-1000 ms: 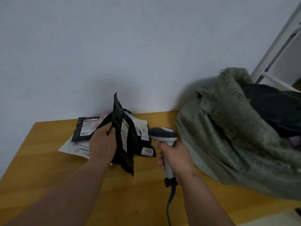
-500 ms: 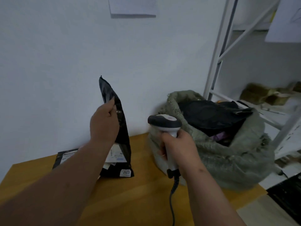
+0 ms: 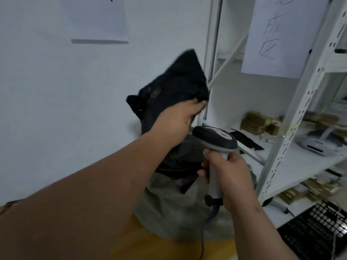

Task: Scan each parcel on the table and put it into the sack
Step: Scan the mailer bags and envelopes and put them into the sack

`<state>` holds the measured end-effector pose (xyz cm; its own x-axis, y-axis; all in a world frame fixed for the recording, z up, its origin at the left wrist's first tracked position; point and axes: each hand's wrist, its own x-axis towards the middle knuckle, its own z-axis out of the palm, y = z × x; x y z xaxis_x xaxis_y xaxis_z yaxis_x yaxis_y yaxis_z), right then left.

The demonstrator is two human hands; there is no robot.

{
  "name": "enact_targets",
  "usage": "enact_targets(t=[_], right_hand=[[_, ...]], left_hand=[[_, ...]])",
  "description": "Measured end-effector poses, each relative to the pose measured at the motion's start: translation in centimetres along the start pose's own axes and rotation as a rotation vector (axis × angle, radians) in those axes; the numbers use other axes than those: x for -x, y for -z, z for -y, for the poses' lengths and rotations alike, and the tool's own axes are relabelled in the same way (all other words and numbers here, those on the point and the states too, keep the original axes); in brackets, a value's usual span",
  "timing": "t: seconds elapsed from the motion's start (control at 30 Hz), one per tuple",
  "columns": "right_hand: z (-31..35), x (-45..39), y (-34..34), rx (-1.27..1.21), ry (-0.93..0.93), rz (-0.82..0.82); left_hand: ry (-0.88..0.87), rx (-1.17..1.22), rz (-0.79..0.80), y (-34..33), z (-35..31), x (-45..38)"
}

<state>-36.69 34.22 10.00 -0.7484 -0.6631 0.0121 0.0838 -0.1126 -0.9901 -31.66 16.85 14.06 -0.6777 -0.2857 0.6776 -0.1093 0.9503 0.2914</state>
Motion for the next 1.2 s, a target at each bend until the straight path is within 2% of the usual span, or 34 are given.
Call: enact_targets(t=[0.07, 0.17, 0.37, 0.43, 0.6, 0.7, 0.77, 0.83, 0.87, 0.93, 1.0, 1.07, 1.13, 1.2], right_hand=[[-0.2, -0.8, 2.1, 0.014, -0.005, -0.036], [-1.2, -1.9, 4.8, 0.053, -0.027, -0.072], [-2.2, -3.9, 7.1, -0.009, -0.055, -0.12], [-2.2, -4.2, 6.8, -0.024, -0.06, -0.1], [-2.5, -4.3, 5.3, -0.015, -0.073, -0.02], [-2.8, -4.3, 4.4, -0.002, -0.084, 0.003], [-2.9, -4.2, 3.9, 0.001, -0.088, 0.012], [-2.9, -4.0, 3.5, 0.003, -0.07, 0.02], [-2.9, -3.9, 3.2, 0.003, -0.056, 0.023], [-3.0, -3.7, 2.7, 0.001, -0.034, 0.025], [-3.1, -3.4, 2.2, 0.001, -0.035, 0.03], [-3.1, -2.8, 1.7, 0.004, -0.043, 0.042], [-3.2, -2.1, 1.1, 0.013, -0.05, 0.052], [-3.3, -1.3, 0.4, 0.025, -0.051, 0.057]], left_hand=[[-0.013, 0.031, 0.154, -2.9, -1.2, -0.3], [0.091, 0.041, 0.325, -6.1, -1.6, -0.2], [0.388, -0.298, 0.86, -7.4, -1.0, 1.2], [0.468, -0.339, 0.963, -7.0, -1.0, 1.6], [0.561, -0.647, 0.98, -5.9, 0.8, 2.1], [0.59, -0.769, 0.841, -5.7, 1.9, 3.4], [0.626, -0.627, 0.674, -6.2, 2.1, 3.9], [0.687, -0.303, 0.564, -6.6, 1.6, 3.8], [0.71, -0.154, 0.56, -6.7, 1.3, 3.7], [0.769, 0.071, 0.627, -6.5, 0.8, 3.8], [0.803, 0.174, 0.684, -6.0, 0.5, 4.0], [0.735, 0.055, 0.776, -5.6, 0.6, 4.3], [0.605, -0.194, 0.911, -5.2, 1.2, 4.7], [0.484, -0.347, 0.962, -4.8, 1.7, 5.6]])
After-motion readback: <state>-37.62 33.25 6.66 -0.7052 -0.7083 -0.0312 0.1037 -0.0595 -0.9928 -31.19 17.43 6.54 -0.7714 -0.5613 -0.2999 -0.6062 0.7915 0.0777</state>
